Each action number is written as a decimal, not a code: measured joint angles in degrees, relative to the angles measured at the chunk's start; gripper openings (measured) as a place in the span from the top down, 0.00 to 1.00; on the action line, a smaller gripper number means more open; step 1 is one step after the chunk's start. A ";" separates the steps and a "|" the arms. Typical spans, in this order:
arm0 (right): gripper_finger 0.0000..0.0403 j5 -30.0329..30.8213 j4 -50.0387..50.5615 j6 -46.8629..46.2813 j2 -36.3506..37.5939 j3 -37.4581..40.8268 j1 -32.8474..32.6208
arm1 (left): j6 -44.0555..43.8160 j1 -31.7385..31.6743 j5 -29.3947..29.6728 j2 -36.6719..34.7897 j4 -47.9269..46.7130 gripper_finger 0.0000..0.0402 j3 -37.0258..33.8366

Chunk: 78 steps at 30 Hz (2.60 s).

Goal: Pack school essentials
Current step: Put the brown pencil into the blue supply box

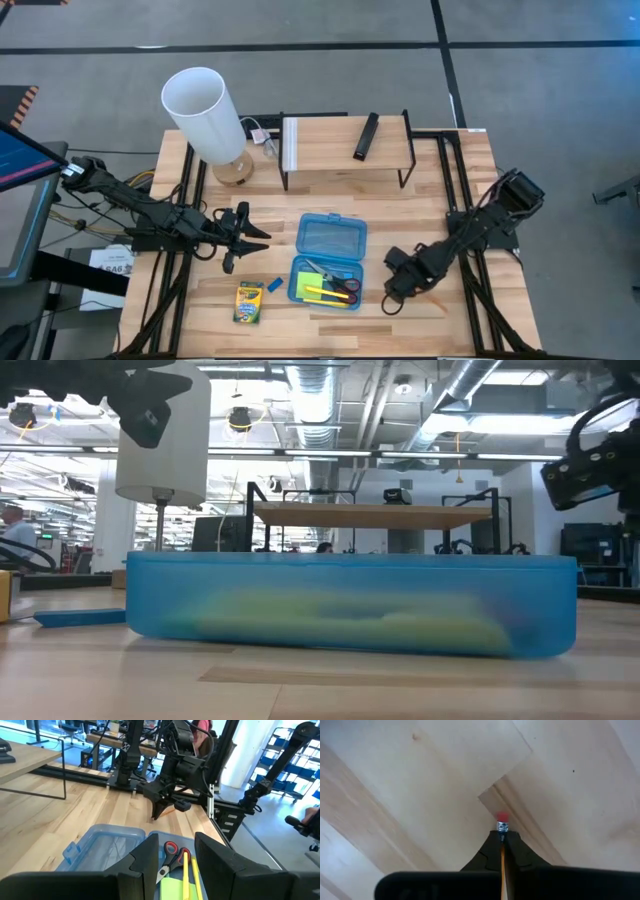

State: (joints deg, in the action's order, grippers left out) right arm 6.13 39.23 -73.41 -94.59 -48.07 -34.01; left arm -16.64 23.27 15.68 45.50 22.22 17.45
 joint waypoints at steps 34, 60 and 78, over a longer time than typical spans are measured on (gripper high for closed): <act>1.00 1.25 0.86 6.59 0.04 -2.04 3.77 | 0.66 0.00 0.04 -0.02 1.36 0.72 0.00; 0.71 -0.13 -10.53 11.08 0.04 -8.42 -0.02 | 0.48 0.00 -0.04 0.00 1.20 0.72 0.00; 0.53 4.44 4.30 18.23 -17.55 -28.60 -5.13 | 0.29 0.00 -0.02 0.00 1.07 0.72 0.00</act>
State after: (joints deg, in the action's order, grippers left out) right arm 10.57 43.53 -55.18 -112.14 -76.67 -39.14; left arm -16.35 23.27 15.66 45.50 23.28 17.45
